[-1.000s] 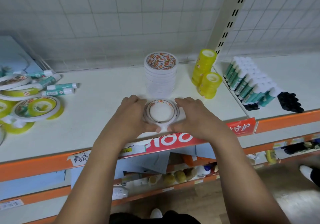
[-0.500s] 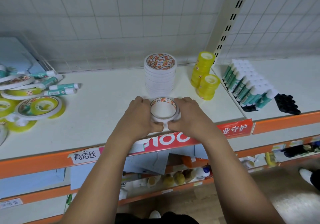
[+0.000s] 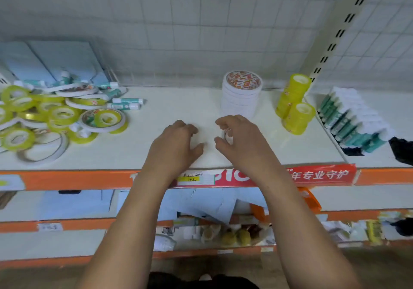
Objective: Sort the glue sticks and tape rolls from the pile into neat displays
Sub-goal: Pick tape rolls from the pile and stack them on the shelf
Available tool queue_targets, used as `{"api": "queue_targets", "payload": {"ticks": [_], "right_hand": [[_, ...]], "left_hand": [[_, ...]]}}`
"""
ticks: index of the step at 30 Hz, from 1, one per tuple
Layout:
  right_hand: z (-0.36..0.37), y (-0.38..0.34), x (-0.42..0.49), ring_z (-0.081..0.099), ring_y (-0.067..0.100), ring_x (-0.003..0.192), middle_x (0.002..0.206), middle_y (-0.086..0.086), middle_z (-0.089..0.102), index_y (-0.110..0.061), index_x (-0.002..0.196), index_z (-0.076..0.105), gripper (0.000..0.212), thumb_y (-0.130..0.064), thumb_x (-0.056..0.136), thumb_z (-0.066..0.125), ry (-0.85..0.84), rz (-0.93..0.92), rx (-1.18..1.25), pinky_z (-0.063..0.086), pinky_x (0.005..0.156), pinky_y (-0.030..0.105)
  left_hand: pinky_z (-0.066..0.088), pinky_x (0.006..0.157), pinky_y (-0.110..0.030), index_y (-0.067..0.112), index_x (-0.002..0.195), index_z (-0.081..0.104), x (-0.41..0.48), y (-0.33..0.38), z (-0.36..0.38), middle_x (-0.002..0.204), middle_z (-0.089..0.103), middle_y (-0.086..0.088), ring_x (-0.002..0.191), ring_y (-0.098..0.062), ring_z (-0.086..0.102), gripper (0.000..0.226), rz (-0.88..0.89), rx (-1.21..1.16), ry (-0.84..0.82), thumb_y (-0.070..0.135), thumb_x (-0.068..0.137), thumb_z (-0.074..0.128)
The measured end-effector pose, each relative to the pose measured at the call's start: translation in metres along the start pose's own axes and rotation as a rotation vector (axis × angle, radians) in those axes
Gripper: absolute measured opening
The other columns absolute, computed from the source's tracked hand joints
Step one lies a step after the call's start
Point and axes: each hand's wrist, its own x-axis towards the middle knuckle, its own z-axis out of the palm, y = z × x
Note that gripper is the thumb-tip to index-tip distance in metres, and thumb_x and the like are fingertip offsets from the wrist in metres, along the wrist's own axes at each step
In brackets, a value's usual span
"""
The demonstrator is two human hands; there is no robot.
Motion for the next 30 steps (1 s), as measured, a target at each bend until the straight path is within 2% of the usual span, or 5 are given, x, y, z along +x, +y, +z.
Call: {"api": "queue_targets", "payload": {"ticks": [4, 14, 20, 25, 30], "right_hand": [[0.036, -0.042, 0.015, 0.057, 0.012, 0.096, 0.108, -0.007, 0.063, -0.023, 0.123, 0.058, 0.035, -0.029, 0.089, 0.062, -0.111, -0.075, 0.101, 0.049, 0.087, 0.034], [0.104, -0.129, 0.046, 0.059, 0.014, 0.094, 0.101, -0.003, 0.064, -0.021, 0.111, 0.066, 0.022, -0.024, 0.089, 0.062, -0.163, -0.192, 0.159, 0.050, 0.086, 0.034], [0.120, -0.154, 0.068, 0.052, 0.005, 0.085, 0.102, 0.000, 0.063, -0.019, 0.107, 0.068, 0.019, -0.018, 0.090, 0.061, -0.119, -0.171, 0.139, 0.041, 0.077, 0.021], [0.135, -0.172, 0.092, 0.059, 0.022, 0.099, 0.111, 0.009, 0.061, -0.012, 0.110, 0.069, 0.021, -0.014, 0.091, 0.061, -0.086, -0.138, 0.080, 0.044, 0.091, 0.032], [0.148, -0.184, 0.106, 0.054, 0.028, 0.111, 0.124, 0.012, 0.057, -0.012, 0.126, 0.062, 0.038, -0.024, 0.090, 0.065, -0.161, -0.055, 0.004, 0.041, 0.098, 0.036]], "left_hand": [[0.044, 0.071, -0.032, 0.024, 0.121, 0.062, -0.025, -0.038, -0.027, 0.112, 0.058, 0.004, 0.102, -0.018, 0.058, 0.039, -0.075, 0.079, 0.113, 0.045, 0.088, 0.059], [0.044, 0.072, -0.032, 0.022, 0.116, 0.066, -0.061, -0.132, -0.079, 0.114, 0.060, 0.001, 0.106, -0.022, 0.056, 0.032, -0.207, 0.146, 0.183, 0.039, 0.088, 0.061], [0.048, 0.070, -0.035, 0.020, 0.113, 0.066, -0.048, -0.165, -0.101, 0.111, 0.060, -0.001, 0.103, -0.025, 0.057, 0.031, -0.168, 0.146, 0.168, 0.035, 0.085, 0.063], [0.046, 0.064, -0.034, 0.019, 0.105, 0.068, -0.036, -0.187, -0.115, 0.104, 0.059, -0.002, 0.098, -0.027, 0.058, 0.025, -0.130, 0.148, 0.182, 0.028, 0.082, 0.065], [0.051, 0.068, -0.038, 0.019, 0.103, 0.068, -0.028, -0.207, -0.120, 0.104, 0.059, 0.000, 0.099, -0.024, 0.058, 0.022, -0.115, 0.118, 0.167, 0.028, 0.083, 0.065]]}}
